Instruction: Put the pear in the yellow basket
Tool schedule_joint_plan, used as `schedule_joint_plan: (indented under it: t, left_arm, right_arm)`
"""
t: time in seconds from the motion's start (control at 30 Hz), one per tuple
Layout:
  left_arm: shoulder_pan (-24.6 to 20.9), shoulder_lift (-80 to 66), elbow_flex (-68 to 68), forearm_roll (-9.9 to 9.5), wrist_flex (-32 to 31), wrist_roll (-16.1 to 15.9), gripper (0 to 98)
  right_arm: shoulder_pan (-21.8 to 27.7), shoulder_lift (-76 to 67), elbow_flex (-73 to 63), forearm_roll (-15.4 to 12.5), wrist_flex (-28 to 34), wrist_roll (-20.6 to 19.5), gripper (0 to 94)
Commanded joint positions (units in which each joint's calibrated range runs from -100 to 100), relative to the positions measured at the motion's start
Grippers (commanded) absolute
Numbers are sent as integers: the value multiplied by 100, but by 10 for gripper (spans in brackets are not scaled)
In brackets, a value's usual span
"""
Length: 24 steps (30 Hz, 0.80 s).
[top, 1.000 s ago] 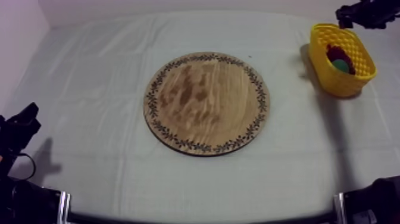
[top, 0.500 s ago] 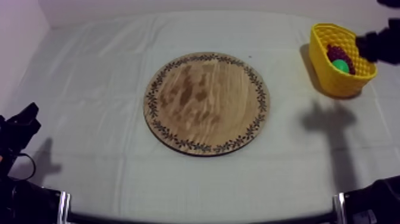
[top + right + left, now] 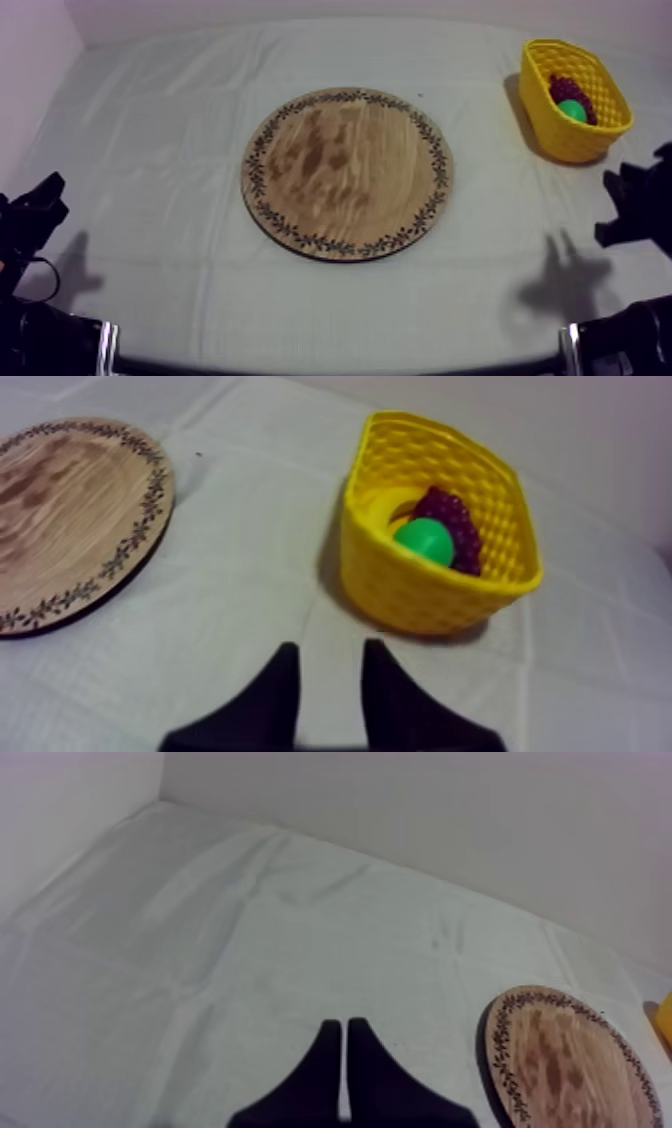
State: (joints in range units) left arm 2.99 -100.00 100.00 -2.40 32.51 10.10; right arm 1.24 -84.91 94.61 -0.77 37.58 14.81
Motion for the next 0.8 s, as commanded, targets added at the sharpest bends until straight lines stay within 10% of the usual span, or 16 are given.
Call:
schedule_joint_plan:
  t: [0.0, 0.77]
  left_arm:
    - [1, 0, 0, -2, -1, 1, 1]
    - [1, 0, 0, -2, -1, 4, 1]
  right_arm:
    - [-61, -778, 188, -28, 305, -188, 62]
    - [-283, -1076, 516, -37, 25, -310, 5]
